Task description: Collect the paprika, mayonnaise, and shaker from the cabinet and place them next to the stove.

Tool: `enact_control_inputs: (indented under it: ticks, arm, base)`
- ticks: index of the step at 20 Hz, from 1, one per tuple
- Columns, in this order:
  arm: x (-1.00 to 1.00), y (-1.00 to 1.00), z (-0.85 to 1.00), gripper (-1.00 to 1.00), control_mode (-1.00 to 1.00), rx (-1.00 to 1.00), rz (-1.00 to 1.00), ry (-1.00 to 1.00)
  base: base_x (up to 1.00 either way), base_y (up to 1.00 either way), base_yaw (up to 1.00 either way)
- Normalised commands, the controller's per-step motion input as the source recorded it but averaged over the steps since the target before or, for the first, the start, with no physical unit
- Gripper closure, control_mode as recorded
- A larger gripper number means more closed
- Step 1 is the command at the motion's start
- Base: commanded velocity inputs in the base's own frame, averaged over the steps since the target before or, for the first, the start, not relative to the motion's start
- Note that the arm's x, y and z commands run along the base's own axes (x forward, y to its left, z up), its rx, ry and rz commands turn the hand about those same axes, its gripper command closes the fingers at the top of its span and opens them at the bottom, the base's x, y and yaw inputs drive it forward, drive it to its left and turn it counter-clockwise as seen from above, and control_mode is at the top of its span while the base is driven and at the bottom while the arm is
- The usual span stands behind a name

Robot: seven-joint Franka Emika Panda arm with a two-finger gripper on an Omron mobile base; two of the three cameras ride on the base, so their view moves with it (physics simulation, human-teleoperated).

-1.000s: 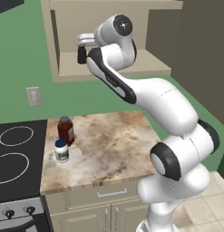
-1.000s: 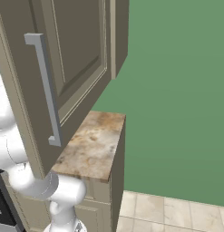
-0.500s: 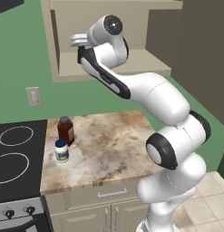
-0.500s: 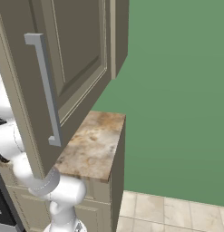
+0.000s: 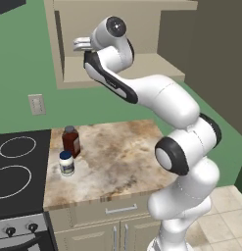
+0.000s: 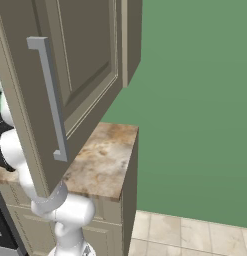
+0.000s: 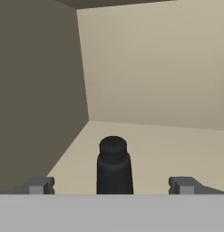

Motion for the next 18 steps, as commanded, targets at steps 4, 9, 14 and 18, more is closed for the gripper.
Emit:
enact_control_inputs:
  ticks: [4, 9, 14, 18]
  arm:
    - [0.18, 0.00, -0.04, -1.00, -1.00, 0.00, 0.00, 0.00]
    - [0.18, 0.00, -0.07, -1.00, -1.00, -0.01, 0.00, 0.00]
    - [0.24, 0.00, -0.17, -1.00, -1.00, -0.04, 0.00, 0.01]
    - [0.19, 0.00, -0.25, -1.00, -1.00, -0.02, 0.00, 0.01]
  base:
    - [0.00, 0.00, 0.00]
    - [0.00, 0.00, 0.00]
    - [0.00, 0.00, 0.00]
    - [0.00, 0.00, 0.00]
